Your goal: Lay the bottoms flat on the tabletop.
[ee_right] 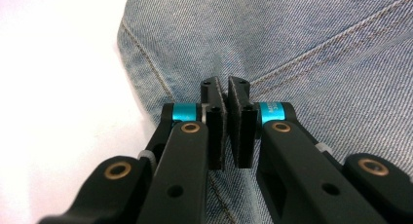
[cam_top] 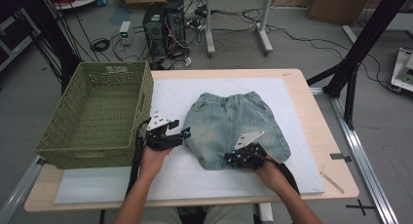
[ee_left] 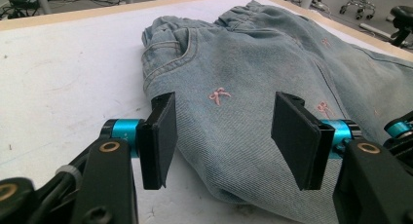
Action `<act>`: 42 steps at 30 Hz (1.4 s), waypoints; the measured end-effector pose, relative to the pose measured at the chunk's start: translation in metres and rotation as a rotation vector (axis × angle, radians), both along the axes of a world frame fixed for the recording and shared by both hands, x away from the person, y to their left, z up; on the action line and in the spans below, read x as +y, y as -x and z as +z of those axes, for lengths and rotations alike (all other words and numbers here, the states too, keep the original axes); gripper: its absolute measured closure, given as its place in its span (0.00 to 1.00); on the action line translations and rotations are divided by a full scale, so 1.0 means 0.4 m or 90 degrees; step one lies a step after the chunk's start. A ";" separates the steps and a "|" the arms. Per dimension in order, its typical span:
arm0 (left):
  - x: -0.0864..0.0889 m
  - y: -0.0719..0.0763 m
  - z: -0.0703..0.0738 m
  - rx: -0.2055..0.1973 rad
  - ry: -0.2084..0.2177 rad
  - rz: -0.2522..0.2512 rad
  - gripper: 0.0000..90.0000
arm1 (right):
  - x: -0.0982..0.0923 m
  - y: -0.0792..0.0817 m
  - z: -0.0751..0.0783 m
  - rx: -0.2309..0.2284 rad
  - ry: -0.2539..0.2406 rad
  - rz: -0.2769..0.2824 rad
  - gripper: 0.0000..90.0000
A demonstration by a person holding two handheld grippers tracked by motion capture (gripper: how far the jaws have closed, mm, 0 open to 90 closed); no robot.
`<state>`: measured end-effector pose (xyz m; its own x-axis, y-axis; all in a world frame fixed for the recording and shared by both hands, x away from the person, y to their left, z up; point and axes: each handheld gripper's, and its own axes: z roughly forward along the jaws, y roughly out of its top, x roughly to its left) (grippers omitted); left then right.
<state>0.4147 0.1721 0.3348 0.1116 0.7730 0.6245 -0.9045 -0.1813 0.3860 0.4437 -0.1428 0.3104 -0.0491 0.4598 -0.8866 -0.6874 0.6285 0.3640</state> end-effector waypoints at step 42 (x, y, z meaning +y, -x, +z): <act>-0.133 -0.025 0.046 0.036 -0.046 0.085 0.97 | -0.101 0.144 0.164 -0.051 -0.180 0.172 0.77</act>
<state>0.4248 0.1190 0.3531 0.0474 0.7362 0.6751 -0.8474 -0.3282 0.4174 0.3863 -0.1833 0.3758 -0.1382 0.6663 -0.7328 -0.8476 0.3032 0.4355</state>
